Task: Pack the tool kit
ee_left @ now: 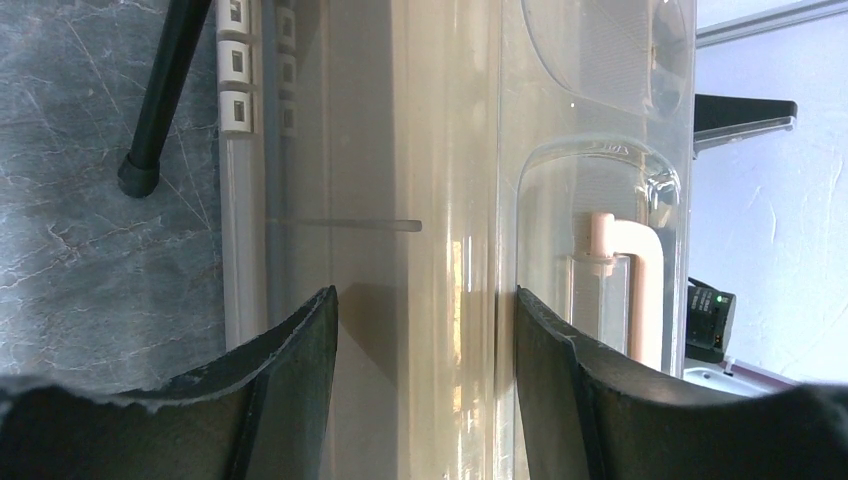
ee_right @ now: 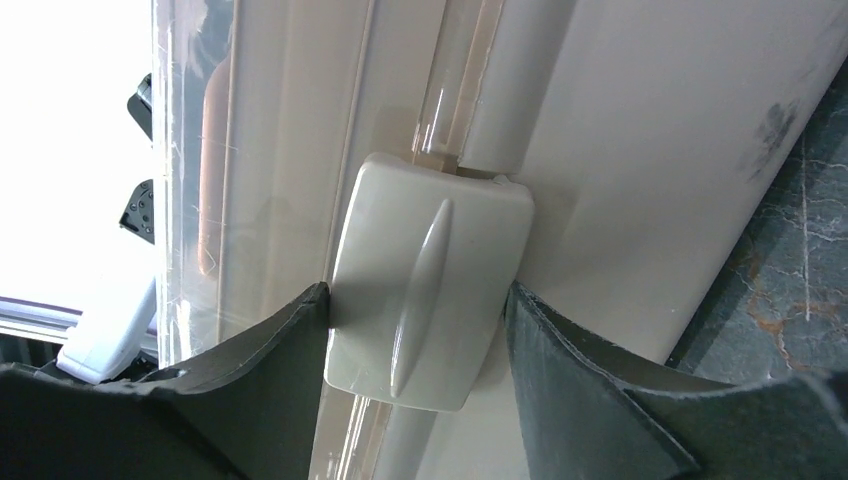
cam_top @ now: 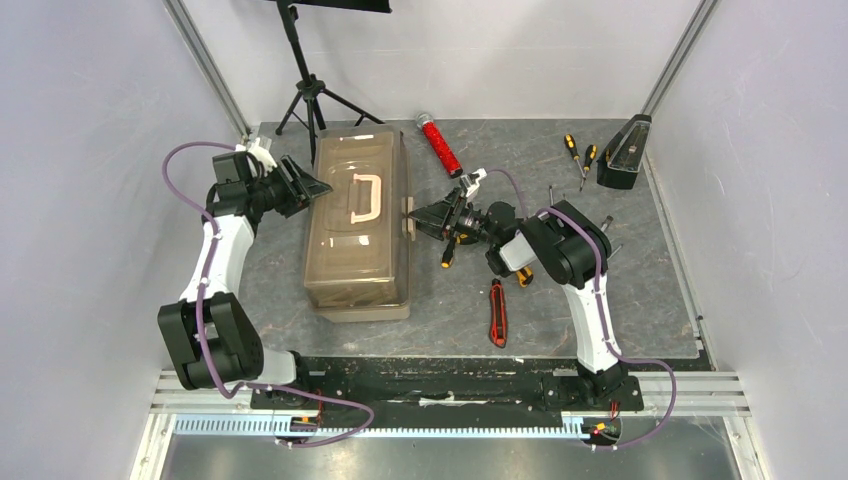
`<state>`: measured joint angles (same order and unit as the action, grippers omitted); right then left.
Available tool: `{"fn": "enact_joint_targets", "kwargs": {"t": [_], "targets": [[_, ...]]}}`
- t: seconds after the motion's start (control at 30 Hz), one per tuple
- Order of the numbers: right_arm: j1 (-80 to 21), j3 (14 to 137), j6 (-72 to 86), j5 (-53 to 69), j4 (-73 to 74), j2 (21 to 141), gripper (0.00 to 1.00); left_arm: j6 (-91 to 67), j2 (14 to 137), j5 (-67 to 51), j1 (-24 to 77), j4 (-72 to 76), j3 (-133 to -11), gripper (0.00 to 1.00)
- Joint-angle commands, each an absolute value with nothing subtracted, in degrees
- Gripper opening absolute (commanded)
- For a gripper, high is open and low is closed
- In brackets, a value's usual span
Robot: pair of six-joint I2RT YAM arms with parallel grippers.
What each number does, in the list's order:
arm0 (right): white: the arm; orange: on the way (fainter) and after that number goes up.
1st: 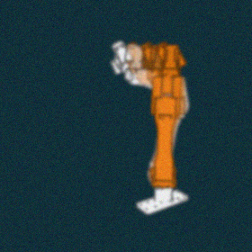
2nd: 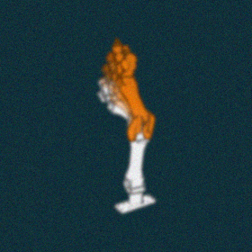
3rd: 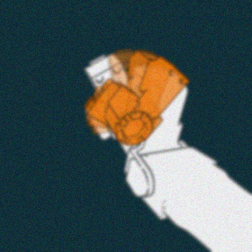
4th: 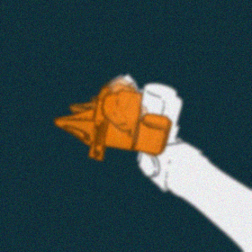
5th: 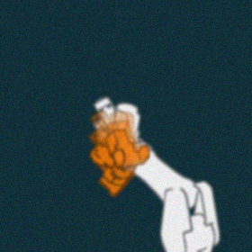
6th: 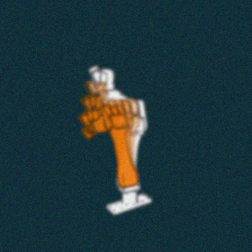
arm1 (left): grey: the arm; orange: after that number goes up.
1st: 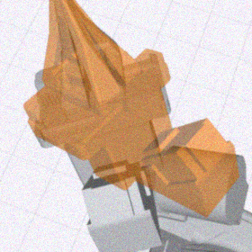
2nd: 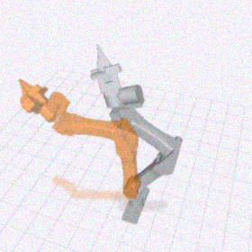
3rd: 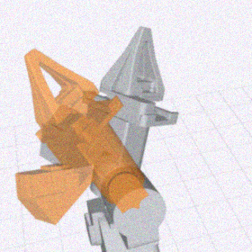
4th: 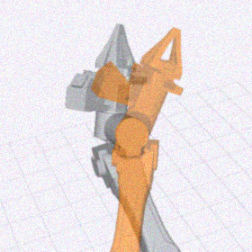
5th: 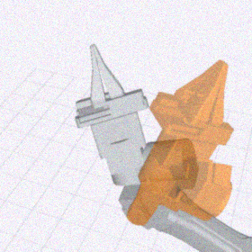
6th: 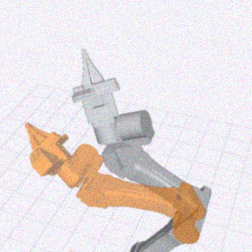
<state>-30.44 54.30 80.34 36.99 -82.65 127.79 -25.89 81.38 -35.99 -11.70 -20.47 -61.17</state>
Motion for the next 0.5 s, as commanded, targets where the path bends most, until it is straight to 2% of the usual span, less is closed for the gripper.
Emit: {"fn": "enact_joint_targets", "kwargs": {"t": [0.0,0.17,0.47], "targets": [[-32.3,55.3,79.0,37.6,-100.6,125.3,0.49,-22.2,88.3,-18.3,-9.3,-33.3,-55.0,0.55],[-31.6,53.6,78.7,36.9,-102.0,124.8,0.30,-21.8,88.0,-15.5,-8.5,-34.3,-55.6,0.54],[-31.5,50.5,64.8,35.7,-86.1,117.1,0.14,-21.6,87.2,-13.1,-8.1,-35.1,-55.9,0.53]]}}
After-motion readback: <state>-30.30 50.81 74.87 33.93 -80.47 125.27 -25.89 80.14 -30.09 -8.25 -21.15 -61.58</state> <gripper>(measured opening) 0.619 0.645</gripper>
